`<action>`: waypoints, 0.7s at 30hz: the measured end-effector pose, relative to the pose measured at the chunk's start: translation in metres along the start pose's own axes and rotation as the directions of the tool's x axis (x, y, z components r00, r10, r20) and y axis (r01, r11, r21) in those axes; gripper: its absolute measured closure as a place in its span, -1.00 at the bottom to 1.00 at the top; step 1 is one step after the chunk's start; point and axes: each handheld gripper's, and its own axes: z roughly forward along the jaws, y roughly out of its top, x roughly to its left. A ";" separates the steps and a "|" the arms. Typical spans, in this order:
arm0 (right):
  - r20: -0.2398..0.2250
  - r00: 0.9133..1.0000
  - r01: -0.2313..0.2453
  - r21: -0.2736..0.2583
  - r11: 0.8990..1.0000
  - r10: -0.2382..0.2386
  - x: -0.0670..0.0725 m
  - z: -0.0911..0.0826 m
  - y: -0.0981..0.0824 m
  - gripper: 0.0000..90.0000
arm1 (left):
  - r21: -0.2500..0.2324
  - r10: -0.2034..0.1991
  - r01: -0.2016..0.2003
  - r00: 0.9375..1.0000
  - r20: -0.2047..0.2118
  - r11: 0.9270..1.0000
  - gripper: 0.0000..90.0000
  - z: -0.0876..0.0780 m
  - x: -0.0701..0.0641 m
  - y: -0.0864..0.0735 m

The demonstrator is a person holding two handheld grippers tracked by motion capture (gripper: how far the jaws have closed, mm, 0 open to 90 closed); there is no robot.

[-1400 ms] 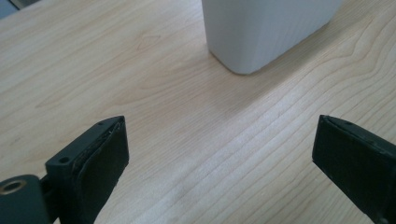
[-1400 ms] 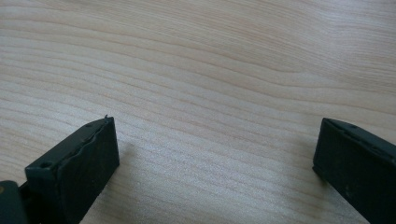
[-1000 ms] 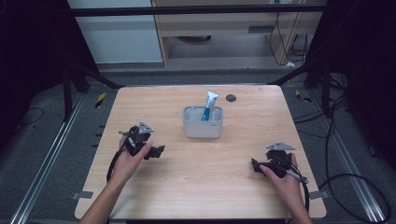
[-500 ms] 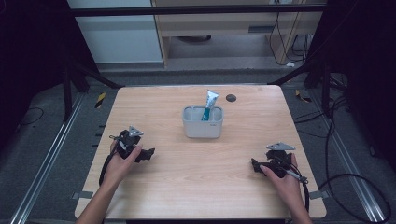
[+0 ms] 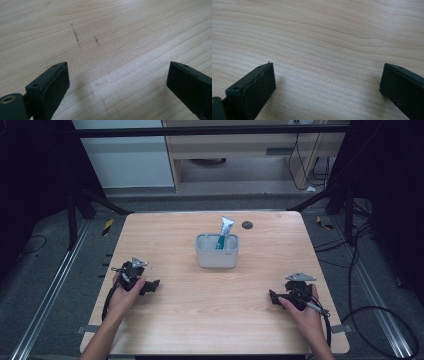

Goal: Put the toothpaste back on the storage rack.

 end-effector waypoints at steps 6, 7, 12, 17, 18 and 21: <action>0.000 1.000 0.000 0.000 1.000 0.000 0.000 0.000 0.000 -0.99 | -0.003 -0.006 0.006 1.000 -0.001 1.000 -0.91 0.002 0.003 -0.001; 0.000 1.000 0.000 0.000 1.000 0.000 0.000 0.000 0.000 -0.99 | -0.003 -0.006 0.006 1.000 0.000 1.000 -0.91 0.003 0.003 -0.001; 0.000 1.000 0.000 0.000 1.000 0.000 0.000 0.000 0.000 -0.99 | 0.003 -0.007 0.007 1.000 -0.002 1.000 -0.92 0.007 0.004 -0.004; 0.000 1.000 0.000 0.000 1.000 0.000 0.000 0.000 0.000 -0.99 | -0.018 -0.044 0.045 0.999 0.021 0.999 -0.95 0.009 0.007 -0.008; 0.000 1.000 0.000 0.000 1.000 0.000 0.000 0.000 0.000 -0.99 | -0.022 -0.049 0.050 0.998 0.026 0.999 -0.96 0.010 0.007 -0.008; 0.000 1.000 0.001 0.000 1.000 -0.001 0.000 0.000 0.000 -0.99 | -0.045 -0.048 0.049 0.998 0.031 0.998 -1.00 0.011 0.008 -0.011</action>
